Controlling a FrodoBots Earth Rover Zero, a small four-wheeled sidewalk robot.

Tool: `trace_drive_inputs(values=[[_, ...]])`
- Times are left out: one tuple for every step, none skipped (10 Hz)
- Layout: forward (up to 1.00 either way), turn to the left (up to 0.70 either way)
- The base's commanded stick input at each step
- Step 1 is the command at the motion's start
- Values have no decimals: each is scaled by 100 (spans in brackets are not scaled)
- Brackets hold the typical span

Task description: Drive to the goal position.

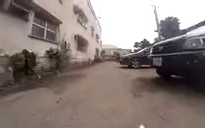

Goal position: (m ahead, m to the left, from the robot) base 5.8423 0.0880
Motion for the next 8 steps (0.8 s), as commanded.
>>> trace_drive_inputs(values=[[30, 0], [30, 0], [30, 0], [30, 0], [30, 0], [30, 0], [30, 0], [30, 0]])
